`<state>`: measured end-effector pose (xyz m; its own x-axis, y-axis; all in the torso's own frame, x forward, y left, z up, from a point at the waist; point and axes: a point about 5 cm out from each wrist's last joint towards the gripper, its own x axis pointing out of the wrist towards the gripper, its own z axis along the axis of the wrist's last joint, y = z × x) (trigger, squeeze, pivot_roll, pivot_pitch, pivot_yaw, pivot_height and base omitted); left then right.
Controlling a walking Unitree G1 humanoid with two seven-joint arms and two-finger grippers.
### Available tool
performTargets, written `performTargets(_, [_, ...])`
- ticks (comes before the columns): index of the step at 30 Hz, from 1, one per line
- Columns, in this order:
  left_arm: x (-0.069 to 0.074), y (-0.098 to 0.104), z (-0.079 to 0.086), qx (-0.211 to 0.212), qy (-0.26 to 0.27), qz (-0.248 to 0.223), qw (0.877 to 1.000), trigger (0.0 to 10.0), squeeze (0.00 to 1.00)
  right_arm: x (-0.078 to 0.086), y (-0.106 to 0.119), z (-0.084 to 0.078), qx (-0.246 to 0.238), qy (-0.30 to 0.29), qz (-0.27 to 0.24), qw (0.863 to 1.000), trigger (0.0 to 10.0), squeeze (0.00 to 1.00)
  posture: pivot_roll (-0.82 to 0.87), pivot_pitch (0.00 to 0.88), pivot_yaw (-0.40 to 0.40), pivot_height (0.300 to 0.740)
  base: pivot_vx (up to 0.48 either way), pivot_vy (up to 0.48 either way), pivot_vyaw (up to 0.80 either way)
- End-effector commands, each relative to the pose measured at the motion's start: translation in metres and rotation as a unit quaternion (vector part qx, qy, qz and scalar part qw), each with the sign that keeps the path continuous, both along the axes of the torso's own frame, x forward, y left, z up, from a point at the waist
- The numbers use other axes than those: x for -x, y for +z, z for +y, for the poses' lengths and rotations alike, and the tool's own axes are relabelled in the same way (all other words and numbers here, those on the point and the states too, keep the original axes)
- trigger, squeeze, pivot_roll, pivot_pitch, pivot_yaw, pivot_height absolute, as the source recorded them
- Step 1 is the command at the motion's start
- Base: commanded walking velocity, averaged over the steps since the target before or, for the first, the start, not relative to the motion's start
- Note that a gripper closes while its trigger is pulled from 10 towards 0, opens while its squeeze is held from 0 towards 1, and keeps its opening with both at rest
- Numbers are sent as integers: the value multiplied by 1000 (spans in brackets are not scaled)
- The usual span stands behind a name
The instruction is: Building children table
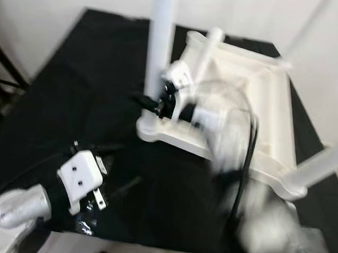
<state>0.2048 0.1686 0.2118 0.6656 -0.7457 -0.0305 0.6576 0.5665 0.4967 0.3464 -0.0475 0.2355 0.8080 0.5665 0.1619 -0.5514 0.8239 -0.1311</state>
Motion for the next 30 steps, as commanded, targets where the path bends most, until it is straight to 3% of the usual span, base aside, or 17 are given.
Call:
performTargets(1, [1, -2, -2, -4, -12, 6, 1000, 10000, 0, 11, -45, -1, 23, -41, 85, 995, 0, 0, 124, 264, -123, 740, 0, 0, 0])
performTargets(6, [0, -2, -6, 2, -18, 5, 1000, 10000, 0, 9, -39, 3, 40, -31, 65, 997, 0, 0, 124, 257, -136, 740, 0, 0, 0])
performTargets(8, [1, -3, -7, 4, -20, 4, 1000, 10000, 0, 0, -26, 4, 54, -17, 51, 997, 39, 0, 133, 255, -149, 740, 0, 0, 0])
performTargets(9, [1, -3, -6, 2, -18, 4, 1000, 10000, 0, -5, -20, 5, 58, -7, 46, 997, 10000, 0, 135, 252, -148, 740, 0, 0, 0])
performTargets(13, [2, -2, -4, 0, -16, 3, 1000, 10000, 0, -11, -10, 8, 59, 24, 37, 997, 10000, 0, 144, 248, -140, 740, 0, 0, 0])
performTargets(14, [2, -2, -4, 0, -16, 2, 1000, 10000, 0, -14, 1, 10, 35, 59, 26, 997, 10000, 1000, 145, 246, -136, 740, 0, 0, 0])
performTargets(16, [2, -1, -4, 0, -16, 2, 1000, 10000, 0, -11, 10, 12, 20, 77, 22, 997, 10000, 1000, 147, 244, -135, 740, 0, 0, 0])
performTargets(17, [2, -1, -6, 0, -19, 3, 1000, 10000, 0, -1, 34, 12, 20, 179, -24, 983, 10000, 1000, 147, 241, -136, 740, 0, 0, 0])
performTargets(18, [2, -1, -6, 0, -19, 3, 1000, 10000, 0, -1, 34, 12, 20, 179, -24, 983, 10000, 1000, 147, 241, -136, 740, 0, 0, 0])
performTargets(19, [1, -2, -7, 1, -20, 3, 1000, 10000, 0, 2, 41, 9, 31, 216, -42, 975, 10000, 949, 148, 240, -137, 740, 0, 0, 0])
performTargets(20, [1, -2, -8, 1, -20, 3, 1000, 10000, 0, 3, 45, 6, 39, 248, -52, 967, 10000, 635, 148, 240, -137, 740, 0, 0, 0])
performTargets(21, [1, -2, -9, 2, -21, 3, 1000, 10000, 0, 5, 46, 2, 47, 282, -55, 957, 10000, 47, 151, 236, -139, 740, 0, 0, 0])
performTargets(22, [1, -2, -9, 2, -22, 3, 1000, 10000, 0, 5, 46, -1, 64, 309, -62, 947, 10000, 0, 151, 236, -139, 740, 0, 0, 0])
performTargets(23, [1, -2, -9, 2, -22, 3, 1000, 10000, 0, 5, 46, -1, 64, 309, -62, 947, 10000, 0, 151, 236, -139, 740, 0, 0, 0])
performTargets(26, [1, -2, -11, 2, -22, 2, 1000, 10000, 0, 1, 34, -10, 146, 405, -38, 902, 10000, 0, 161, 239, -143, 740, 0, 0, 0])
performTargets(27, [1, -2, -11, 2, -22, 1, 1000, 10000, 0, -1, 32, -11, 156, 422, -30, 892, 10000, 0, 161, 239, -143, 740, 0, 0, 0])
performTargets(30, [1, -1, -11, 2, -21, 1, 1000, 10000, 0, -5, 33, -11, 161, 427, -26, 889, 10000, 0, 164, 243, -144, 740, 0, 0, 0])
